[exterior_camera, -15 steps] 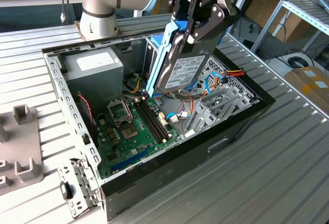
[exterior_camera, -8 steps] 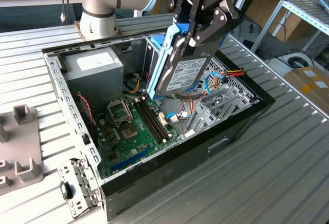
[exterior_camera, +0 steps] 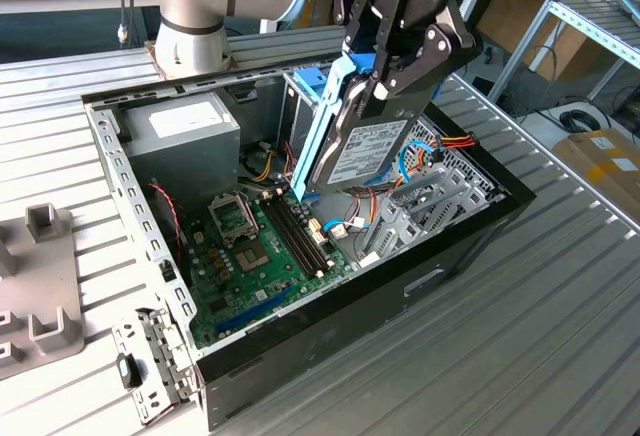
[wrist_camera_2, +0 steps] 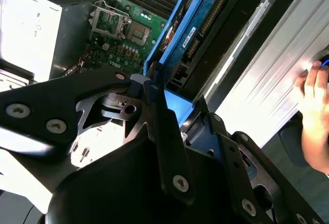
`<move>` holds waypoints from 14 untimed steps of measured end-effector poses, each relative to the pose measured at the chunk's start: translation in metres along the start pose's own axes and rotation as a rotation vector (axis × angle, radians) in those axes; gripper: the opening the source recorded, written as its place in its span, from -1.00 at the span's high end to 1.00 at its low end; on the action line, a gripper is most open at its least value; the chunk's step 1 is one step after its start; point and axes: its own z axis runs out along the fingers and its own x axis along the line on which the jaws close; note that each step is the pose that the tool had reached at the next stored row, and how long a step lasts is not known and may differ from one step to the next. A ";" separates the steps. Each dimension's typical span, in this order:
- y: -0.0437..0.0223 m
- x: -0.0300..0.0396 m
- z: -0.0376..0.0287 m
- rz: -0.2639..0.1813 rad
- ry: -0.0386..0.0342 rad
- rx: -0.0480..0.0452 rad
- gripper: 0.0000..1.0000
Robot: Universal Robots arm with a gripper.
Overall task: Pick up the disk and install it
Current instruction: 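Pick up the disk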
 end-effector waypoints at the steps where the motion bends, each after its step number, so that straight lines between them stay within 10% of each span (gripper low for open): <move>1: -0.0001 0.0009 0.0000 0.000 0.0000 0.0000 0.25; 14: -0.0012 0.0163 -0.0003 0.000 0.0000 -0.0002 0.25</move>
